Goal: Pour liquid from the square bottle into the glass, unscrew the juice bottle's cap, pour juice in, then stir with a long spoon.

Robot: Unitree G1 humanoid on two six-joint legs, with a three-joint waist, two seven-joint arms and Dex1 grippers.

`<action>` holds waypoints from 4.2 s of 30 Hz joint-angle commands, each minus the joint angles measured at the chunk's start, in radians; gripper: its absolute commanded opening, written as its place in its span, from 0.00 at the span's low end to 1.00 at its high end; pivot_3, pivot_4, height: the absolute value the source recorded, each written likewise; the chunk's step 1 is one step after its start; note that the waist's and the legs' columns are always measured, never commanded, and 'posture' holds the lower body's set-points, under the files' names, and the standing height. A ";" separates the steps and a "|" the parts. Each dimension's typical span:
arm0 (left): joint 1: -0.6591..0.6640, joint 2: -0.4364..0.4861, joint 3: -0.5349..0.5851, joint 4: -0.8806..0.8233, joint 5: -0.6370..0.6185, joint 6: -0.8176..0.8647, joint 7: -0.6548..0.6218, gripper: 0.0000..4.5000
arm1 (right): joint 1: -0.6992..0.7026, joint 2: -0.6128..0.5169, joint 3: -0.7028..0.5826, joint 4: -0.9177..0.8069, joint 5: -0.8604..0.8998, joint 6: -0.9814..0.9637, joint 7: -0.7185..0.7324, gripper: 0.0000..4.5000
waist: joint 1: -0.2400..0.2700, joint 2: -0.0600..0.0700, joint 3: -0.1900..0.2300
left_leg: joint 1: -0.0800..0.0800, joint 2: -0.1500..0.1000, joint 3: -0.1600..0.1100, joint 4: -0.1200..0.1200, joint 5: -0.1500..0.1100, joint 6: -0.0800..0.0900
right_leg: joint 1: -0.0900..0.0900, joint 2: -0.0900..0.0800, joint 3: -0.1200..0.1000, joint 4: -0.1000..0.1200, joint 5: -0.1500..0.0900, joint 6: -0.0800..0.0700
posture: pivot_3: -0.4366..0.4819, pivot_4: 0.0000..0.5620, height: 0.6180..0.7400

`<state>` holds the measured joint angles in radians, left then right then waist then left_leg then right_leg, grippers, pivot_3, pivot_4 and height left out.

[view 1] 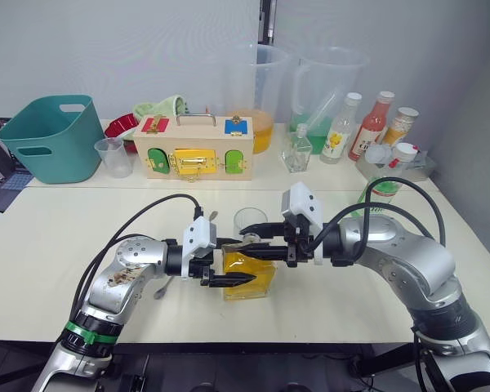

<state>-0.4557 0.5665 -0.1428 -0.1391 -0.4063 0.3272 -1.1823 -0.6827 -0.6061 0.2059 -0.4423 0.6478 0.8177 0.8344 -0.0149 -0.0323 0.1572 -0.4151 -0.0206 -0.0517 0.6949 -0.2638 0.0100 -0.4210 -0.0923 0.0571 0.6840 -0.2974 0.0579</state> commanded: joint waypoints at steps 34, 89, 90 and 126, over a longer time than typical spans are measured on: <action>0.049 0.045 -0.038 -0.049 0.015 0.072 0.033 0.62 | -0.117 -0.002 -0.231 -0.016 0.174 -0.008 0.065 0.24 | 0.001 0.000 -0.001 | 0.006 0.000 -0.001 -0.002 -0.001 0.001 | 0.007 0.000 -0.001 -0.002 0.000 0.000 | 0.48 0.27 1.00; 0.020 0.041 -0.057 -0.039 0.084 -0.013 0.079 0.62 | 0.387 0.013 -0.569 0.731 -0.331 -0.468 -0.365 0.24 | 0.007 0.004 -0.003 | 0.018 0.001 0.001 -0.003 -0.003 0.005 | 0.025 0.000 -0.001 -0.012 0.000 0.000 | 0.48 0.27 1.00; 0.020 0.041 -0.057 -0.037 0.085 -0.014 0.078 0.62 | 0.386 0.006 -0.574 0.728 -0.328 -0.466 -0.360 0.35 | 0.008 0.004 -0.003 | 0.019 0.001 0.001 -0.003 -0.003 0.005 | 0.026 0.000 -0.001 -0.012 0.000 0.000 | 0.48 0.27 1.00; 0.262 0.156 0.282 -0.389 -0.238 0.234 0.208 0.62 | 0.212 -0.409 -0.370 0.209 0.220 0.056 0.418 0.99 | 0.001 0.012 0.001 | 0.011 0.002 0.001 -0.011 -0.004 0.006 | 0.016 -0.001 0.000 -0.020 0.000 0.001 | 0.48 0.27 1.00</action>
<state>-0.1874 0.7108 0.0534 -0.4514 -0.5864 0.5649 -0.9834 -0.4533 -1.0071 -0.1578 -0.2387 0.8652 0.8821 1.2321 -0.0137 -0.0205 0.1583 -0.4050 -0.0182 -0.0507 0.6842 -0.2674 0.0155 -0.4062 -0.0935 0.0568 0.6644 -0.2978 0.0589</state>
